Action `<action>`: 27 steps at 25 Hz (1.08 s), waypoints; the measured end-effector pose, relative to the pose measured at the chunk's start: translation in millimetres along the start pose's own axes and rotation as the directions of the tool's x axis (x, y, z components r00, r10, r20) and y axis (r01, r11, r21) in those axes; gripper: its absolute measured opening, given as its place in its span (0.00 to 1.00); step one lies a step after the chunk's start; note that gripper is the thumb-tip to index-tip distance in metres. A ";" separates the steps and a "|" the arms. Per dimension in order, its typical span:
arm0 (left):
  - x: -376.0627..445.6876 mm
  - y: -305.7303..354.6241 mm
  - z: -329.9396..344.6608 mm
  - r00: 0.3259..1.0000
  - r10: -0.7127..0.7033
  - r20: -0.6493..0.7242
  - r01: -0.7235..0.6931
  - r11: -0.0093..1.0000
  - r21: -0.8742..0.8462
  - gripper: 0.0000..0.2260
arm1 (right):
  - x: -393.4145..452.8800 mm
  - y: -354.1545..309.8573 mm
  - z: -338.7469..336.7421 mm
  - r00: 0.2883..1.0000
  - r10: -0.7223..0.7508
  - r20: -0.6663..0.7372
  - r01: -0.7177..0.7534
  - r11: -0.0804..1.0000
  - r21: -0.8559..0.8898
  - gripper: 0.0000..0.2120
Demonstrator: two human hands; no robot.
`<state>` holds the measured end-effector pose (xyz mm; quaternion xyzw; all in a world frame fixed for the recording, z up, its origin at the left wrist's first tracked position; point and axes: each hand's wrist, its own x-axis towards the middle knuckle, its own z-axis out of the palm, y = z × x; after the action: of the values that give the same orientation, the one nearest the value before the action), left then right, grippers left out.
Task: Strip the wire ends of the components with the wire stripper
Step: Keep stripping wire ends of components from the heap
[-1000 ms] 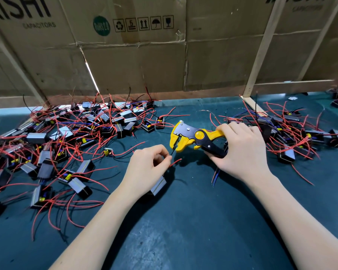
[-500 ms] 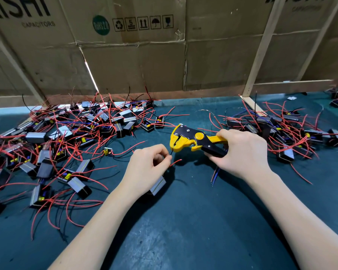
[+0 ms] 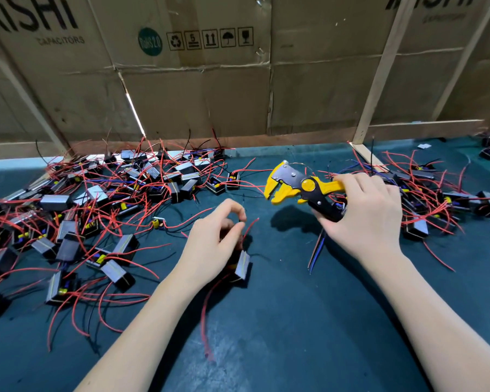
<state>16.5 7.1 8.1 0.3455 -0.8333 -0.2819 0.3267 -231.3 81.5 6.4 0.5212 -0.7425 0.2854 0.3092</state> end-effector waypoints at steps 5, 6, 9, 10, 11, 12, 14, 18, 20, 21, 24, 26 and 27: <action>5.0 -3.4 -4.7 0.988 -0.122 0.091 0.139 0.967 -0.212 0.08 | -0.5 7.3 2.3 0.999 0.014 0.038 -0.013 1.000 -0.011 0.26; 5.9 -4.0 -5.3 0.987 -0.127 0.101 0.148 0.960 -0.239 0.07 | -0.3 6.1 2.0 0.999 0.005 0.038 -0.005 1.000 -0.001 0.26; 4.6 -5.7 -6.8 0.986 -0.102 0.130 0.128 0.968 -0.217 0.05 | -1.0 2.5 0.6 0.998 -0.028 0.062 0.026 0.999 0.025 0.25; 4.0 -6.1 -6.6 0.985 -0.102 0.140 0.130 0.970 -0.206 0.06 | -1.0 1.8 0.0 0.996 -0.041 0.076 0.040 0.999 0.025 0.25; 3.5 -6.4 -6.3 0.982 -0.112 0.151 0.142 0.970 -0.199 0.07 | -1.4 1.0 -0.7 0.995 -0.054 0.088 0.052 0.998 0.024 0.25; 3.3 -6.4 -5.5 0.978 -0.125 0.168 0.158 0.967 -0.199 0.09 | -1.7 0.0 -1.7 0.993 -0.064 0.099 0.062 0.998 0.025 0.24; 4.1 -5.1 -4.7 0.966 -0.138 0.219 0.184 0.961 -0.205 0.14 | -2.4 -3.2 -3.2 0.990 -0.074 0.120 0.071 0.997 0.036 0.23; 5.5 -1.8 -10.9 0.916 -0.103 0.387 0.260 0.888 -0.379 0.09 | -4.2 -10.3 -4.6 0.985 -0.089 0.146 0.079 0.994 0.070 0.23; 4.0 -5.5 -20.9 0.884 -0.062 0.463 0.236 0.915 -0.328 0.04 | -3.3 -10.2 -5.9 0.986 -0.086 0.145 0.076 0.995 0.072 0.24; 2.9 -8.0 -27.4 0.878 -0.055 0.476 0.217 0.932 -0.292 0.04 | -3.0 -9.3 -6.5 0.986 -0.082 0.146 0.072 0.995 0.068 0.24; 1.9 -15.1 -44.9 0.900 -0.062 0.432 0.201 0.937 -0.286 0.07 | -2.3 -5.4 -6.6 0.989 -0.070 0.133 0.063 0.997 0.051 0.24; 2.4 -17.4 -46.5 0.910 -0.066 0.408 0.225 0.907 -0.356 0.08 | -1.8 -4.0 -6.5 0.990 -0.059 0.127 0.053 0.997 0.050 0.24; 2.7 -17.6 -44.0 0.915 -0.072 0.398 0.235 0.895 -0.378 0.09 | -1.2 -4.0 -6.8 0.991 -0.055 0.124 0.049 0.997 0.053 0.24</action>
<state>54.5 -16.3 24.4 0.2734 -0.7696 -0.5395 0.2047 -226.2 86.1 10.3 0.5648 -0.7394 0.2622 0.2560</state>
